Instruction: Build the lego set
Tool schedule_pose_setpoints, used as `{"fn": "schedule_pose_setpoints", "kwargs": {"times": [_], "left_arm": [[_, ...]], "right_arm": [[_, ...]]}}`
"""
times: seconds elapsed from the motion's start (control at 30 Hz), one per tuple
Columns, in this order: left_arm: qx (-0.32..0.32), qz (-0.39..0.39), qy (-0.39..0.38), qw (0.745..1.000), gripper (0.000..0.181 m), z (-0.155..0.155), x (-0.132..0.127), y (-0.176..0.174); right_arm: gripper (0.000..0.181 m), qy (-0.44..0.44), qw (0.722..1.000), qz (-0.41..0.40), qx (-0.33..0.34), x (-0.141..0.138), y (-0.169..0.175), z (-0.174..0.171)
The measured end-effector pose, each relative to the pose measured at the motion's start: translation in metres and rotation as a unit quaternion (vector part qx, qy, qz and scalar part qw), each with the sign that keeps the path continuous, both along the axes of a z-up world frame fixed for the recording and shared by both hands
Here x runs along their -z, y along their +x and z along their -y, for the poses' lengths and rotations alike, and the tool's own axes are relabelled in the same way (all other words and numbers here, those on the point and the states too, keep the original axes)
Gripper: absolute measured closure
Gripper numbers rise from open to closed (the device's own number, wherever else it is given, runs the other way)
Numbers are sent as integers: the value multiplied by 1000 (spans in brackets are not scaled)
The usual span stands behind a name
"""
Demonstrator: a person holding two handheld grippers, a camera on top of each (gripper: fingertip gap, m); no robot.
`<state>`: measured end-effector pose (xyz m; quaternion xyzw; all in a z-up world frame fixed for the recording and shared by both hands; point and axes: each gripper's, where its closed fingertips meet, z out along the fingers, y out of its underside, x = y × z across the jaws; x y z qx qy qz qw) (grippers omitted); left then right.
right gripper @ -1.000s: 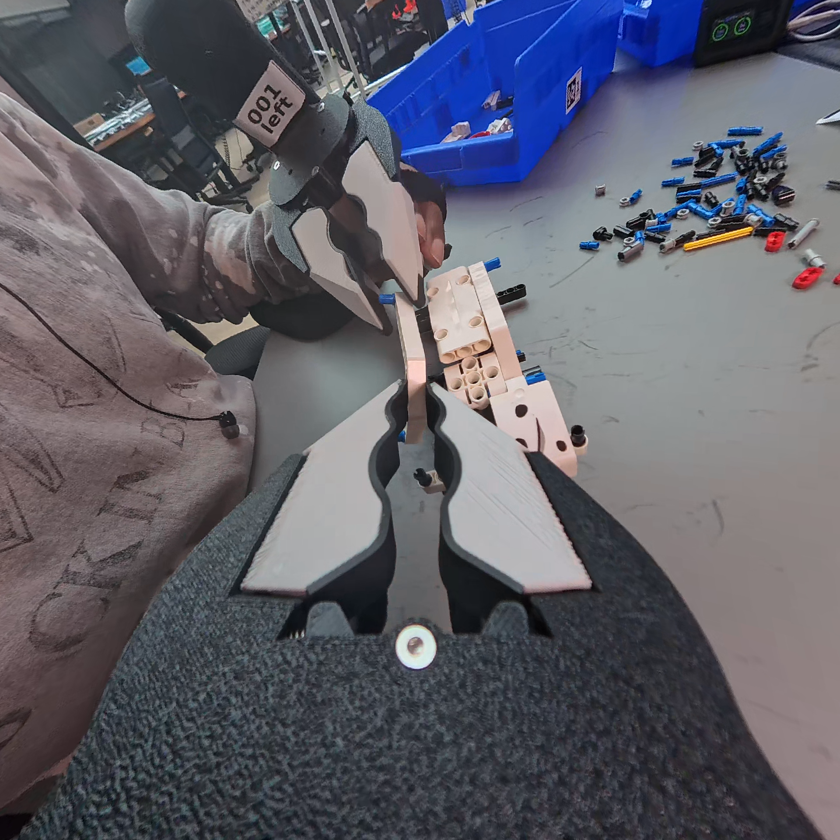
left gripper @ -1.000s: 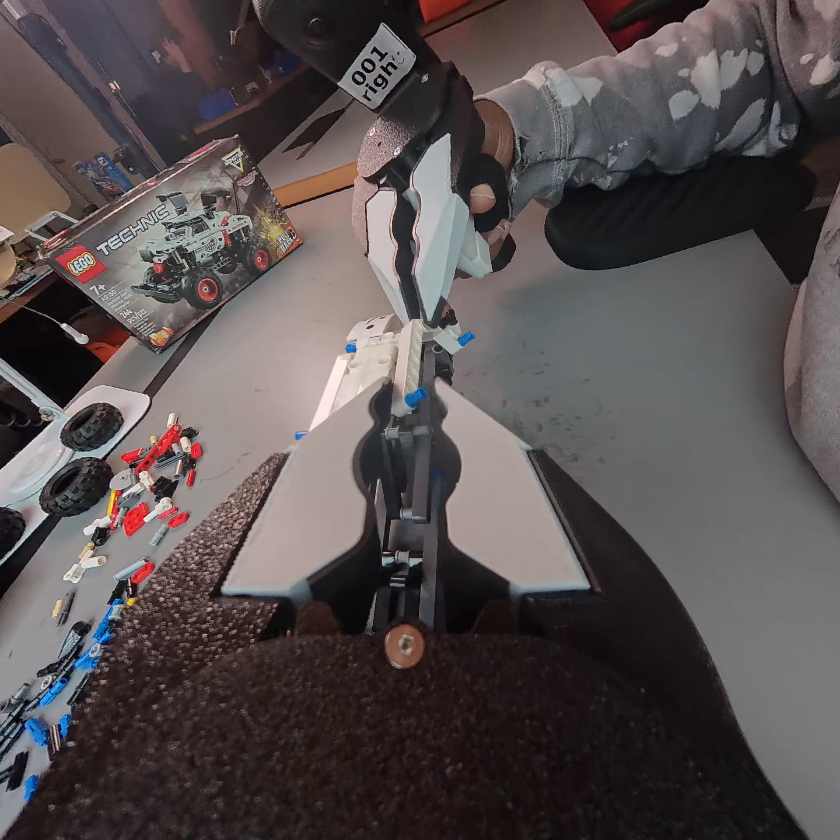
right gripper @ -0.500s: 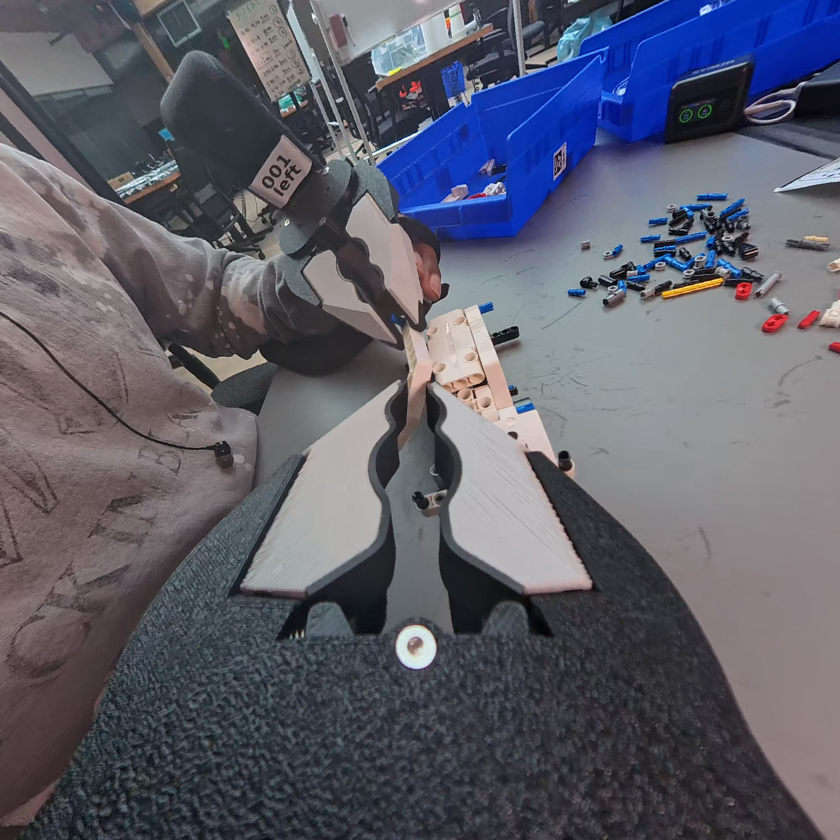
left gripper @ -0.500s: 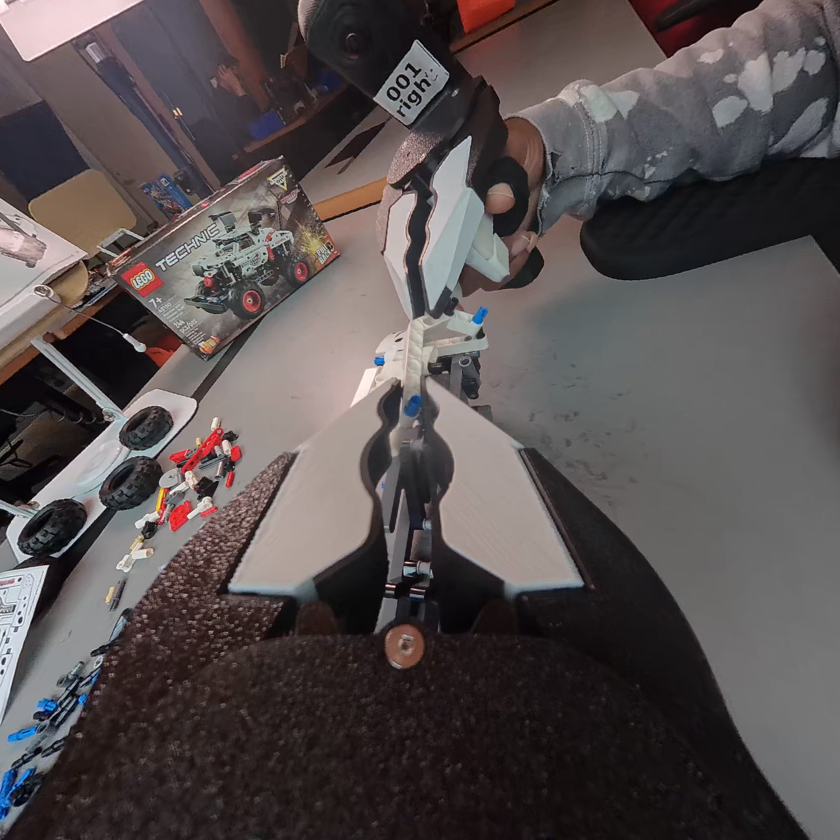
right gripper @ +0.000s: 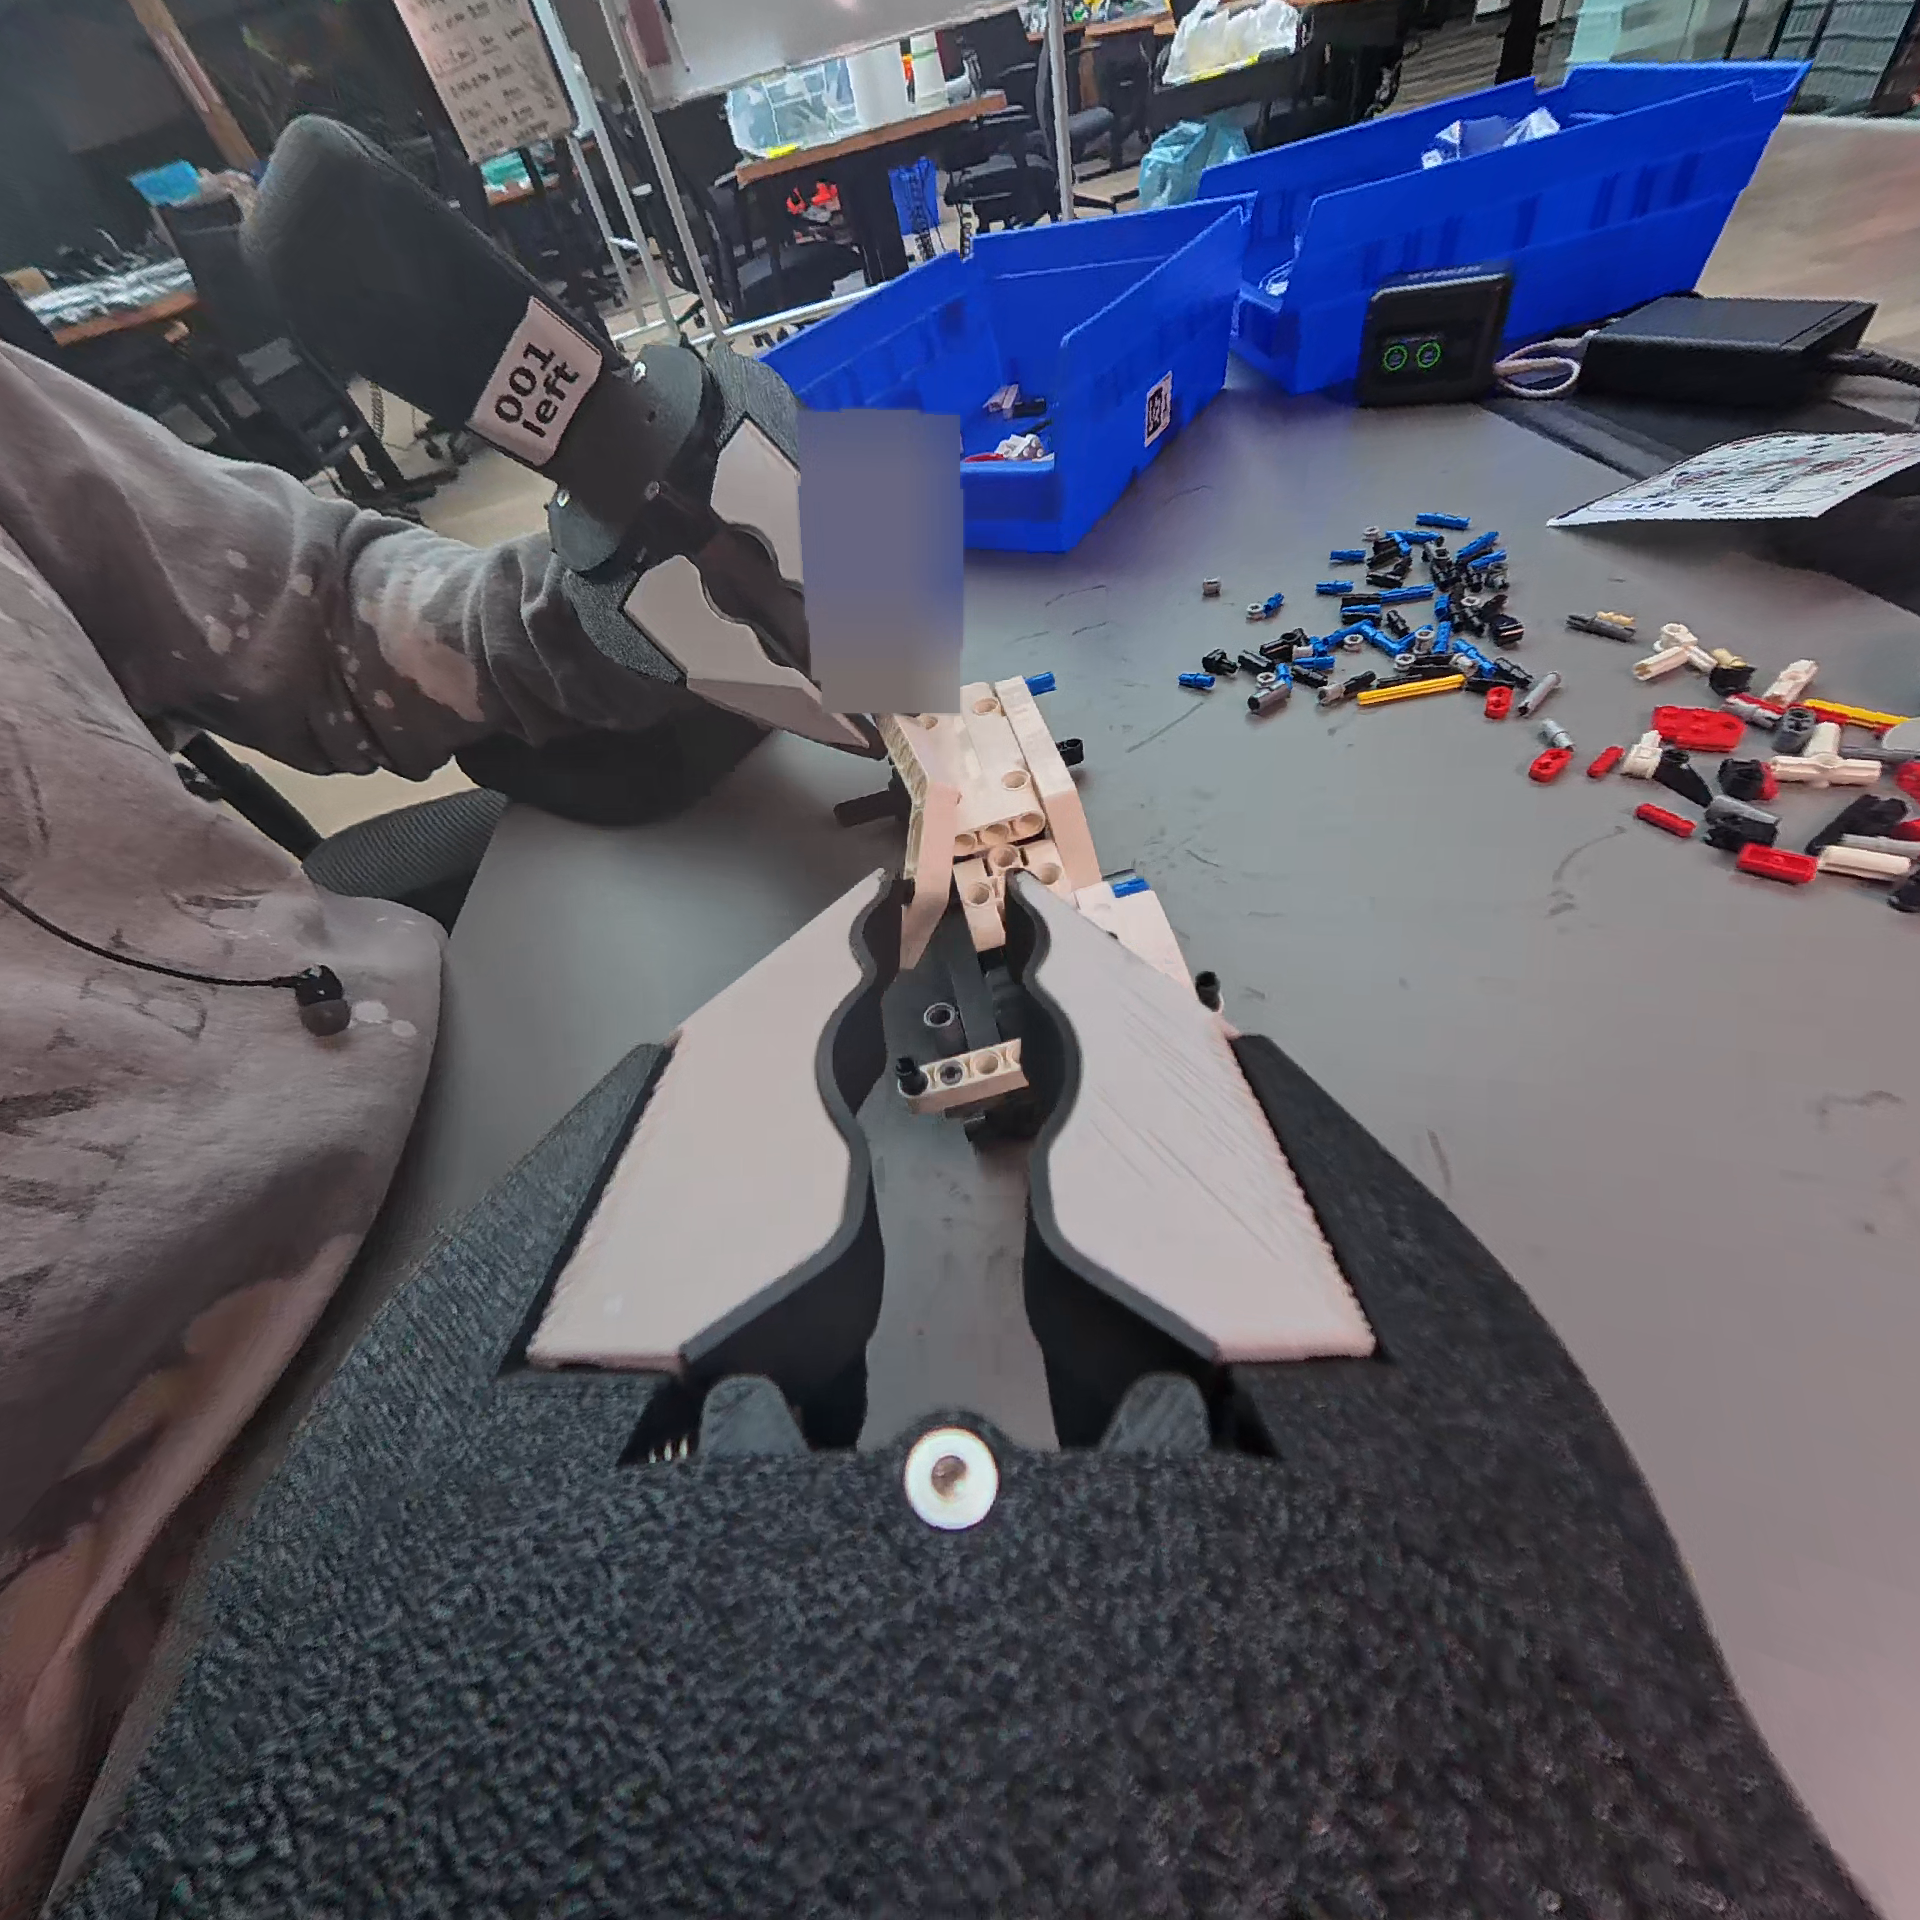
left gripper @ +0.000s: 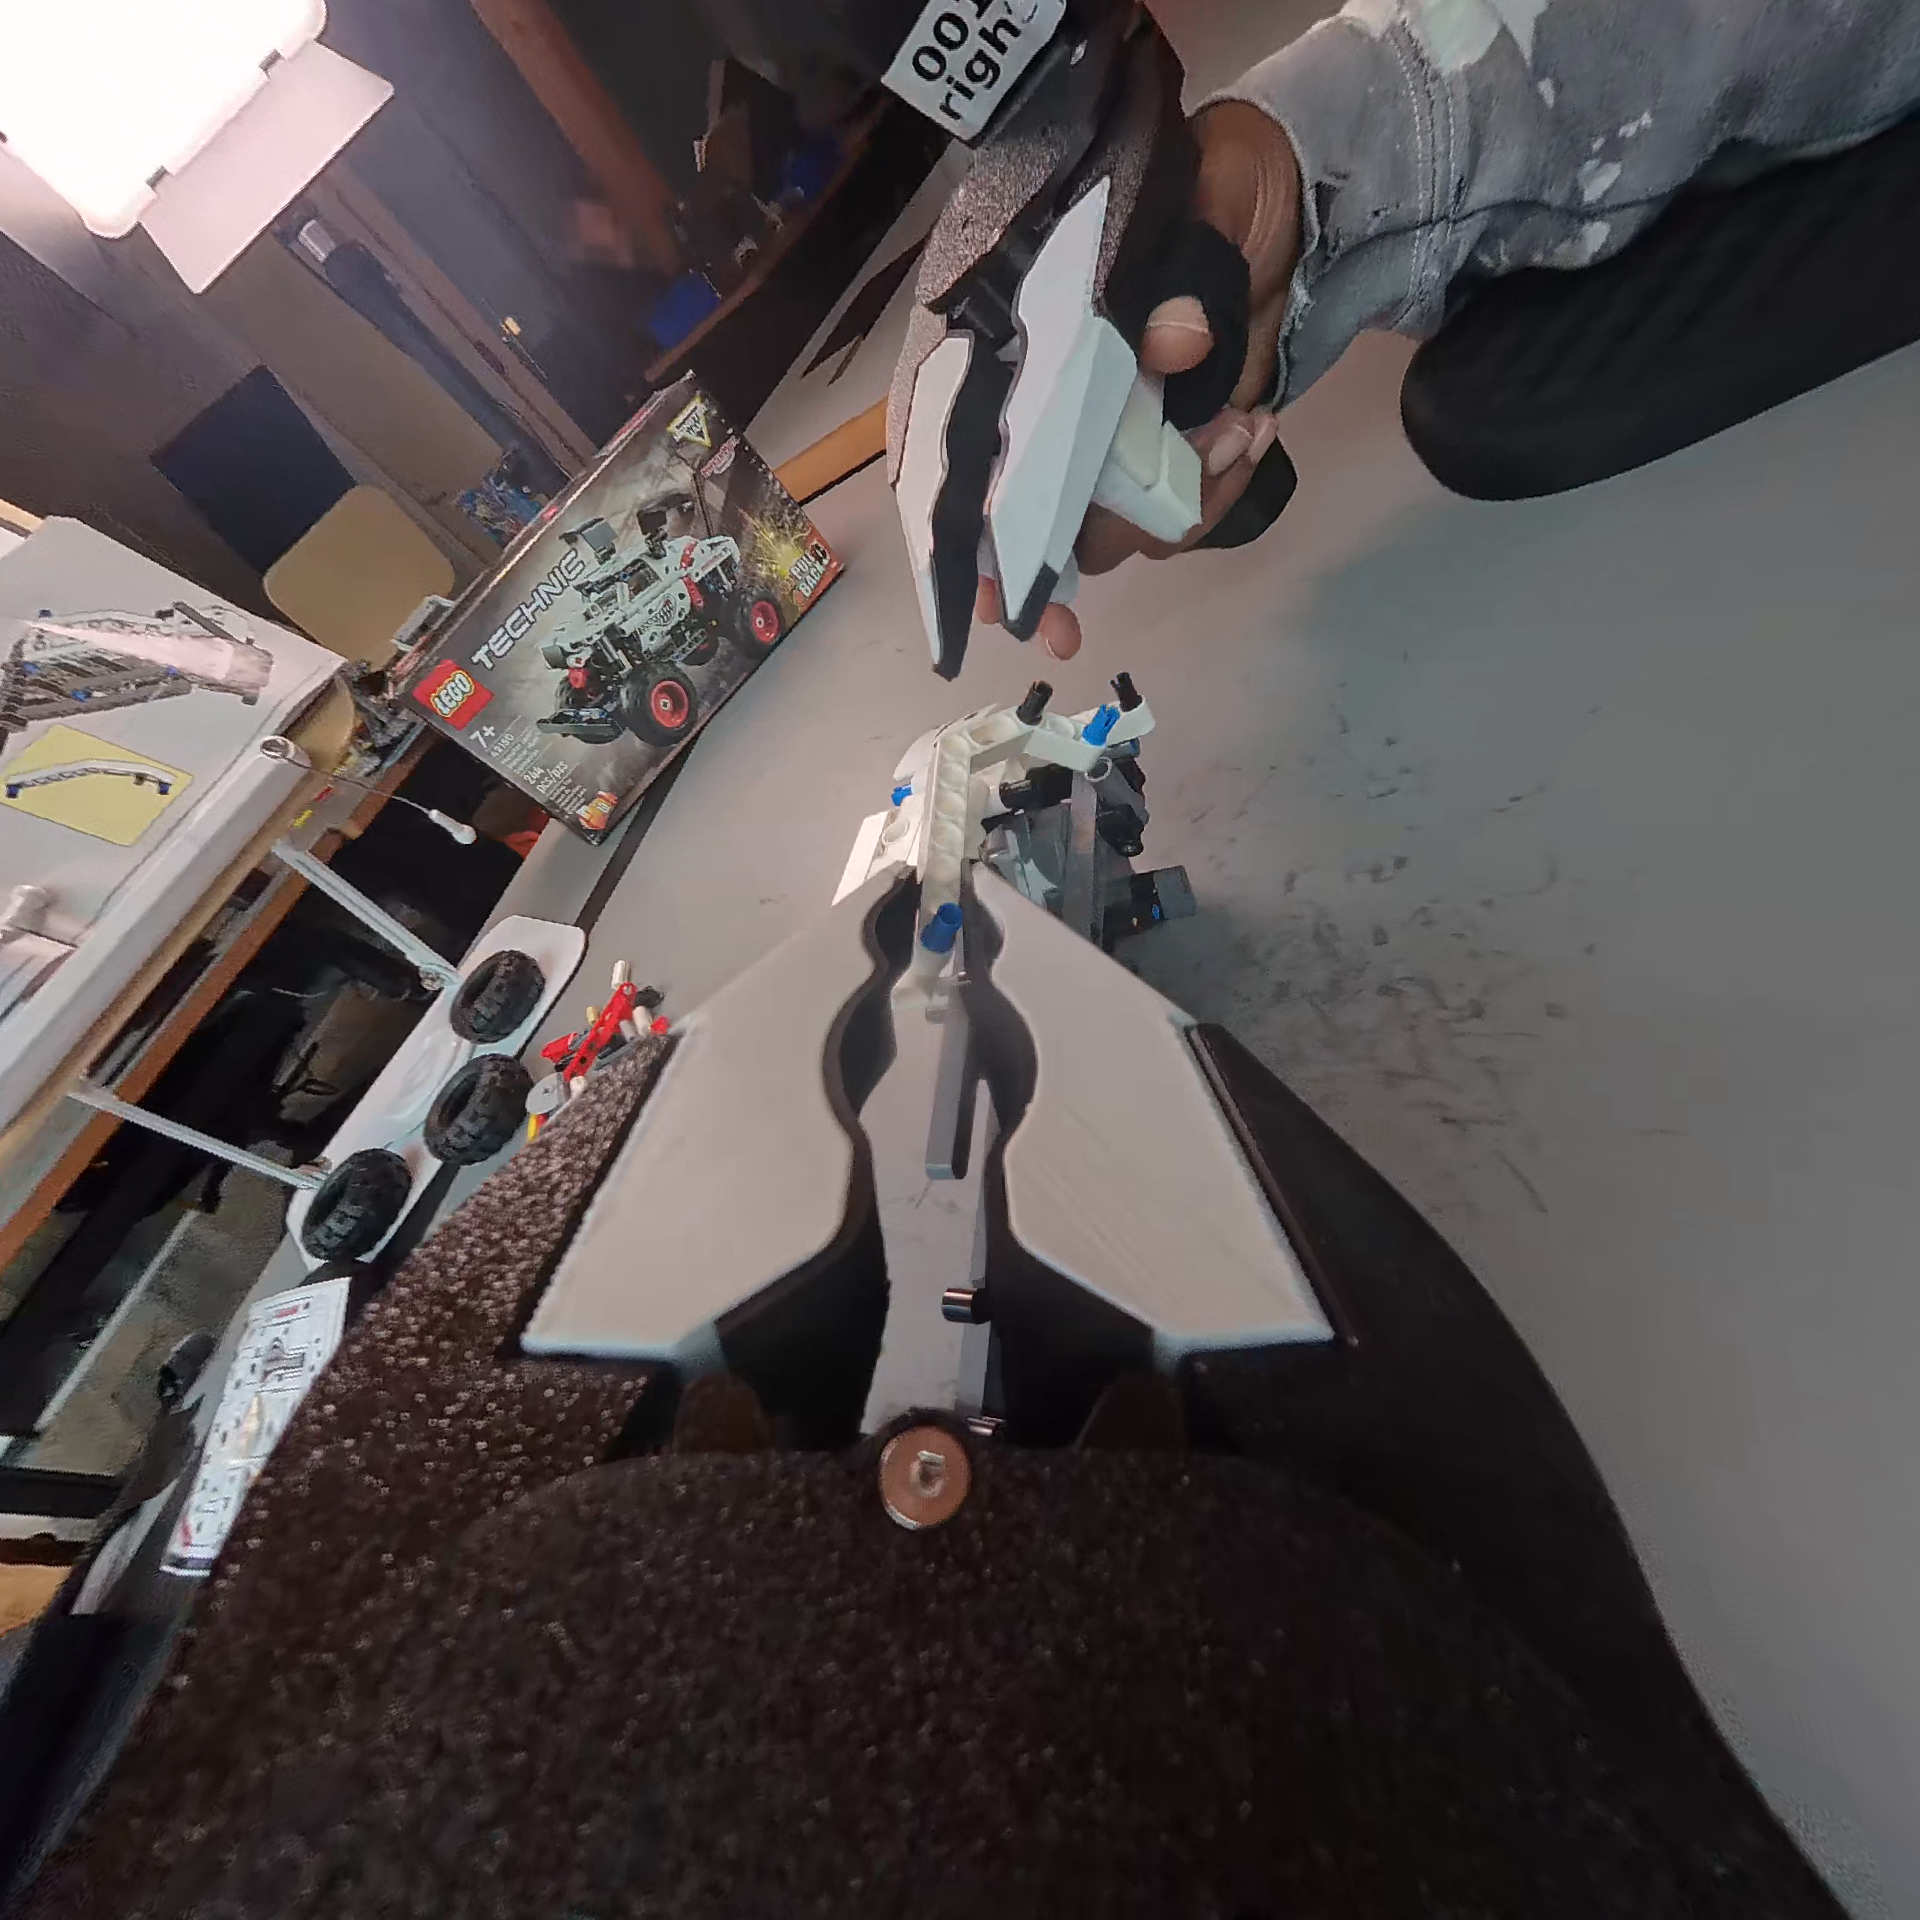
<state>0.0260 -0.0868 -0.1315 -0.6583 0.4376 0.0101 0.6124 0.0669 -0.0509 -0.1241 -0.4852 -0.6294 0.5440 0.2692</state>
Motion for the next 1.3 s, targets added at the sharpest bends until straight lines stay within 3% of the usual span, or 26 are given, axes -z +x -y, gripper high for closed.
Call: {"fn": "schedule_pose_setpoints", "kwargs": {"times": [0.3, 0.63, 0.73, 0.83, 1.03, 1.2, 1.3], "left_arm": [[-12, -60, 38, 997, 172, 0, 2, 1], [-18, -67, 43, 997, 172, -1, 1, 0], [-21, -42, 42, 998, 172, -1, -6, -2], [-20, 29, 37, 999, 172, 0, -21, -5], [-42, 126, 40, 990, 173, -1, -41, -27], [-66, 144, 37, 987, 173, -5, -40, -44], [-72, 151, 29, 986, 173, -8, -35, -50]], "right_arm": [[163, 104, 995, 10, 2, 19, 6, 13], [170, 115, 993, -19, 15, 12, 2, 14], [181, 110, 990, -67, 48, -6, -3, 4], [181, 111, 970, -154, 153, -52, -17, -40], [180, 183, 900, -203, 340, -116, -69, -178], [175, 221, 846, -185, 449, -127, -115, -306], [181, 222, 834, -171, 476, -122, -131, -356]]}}
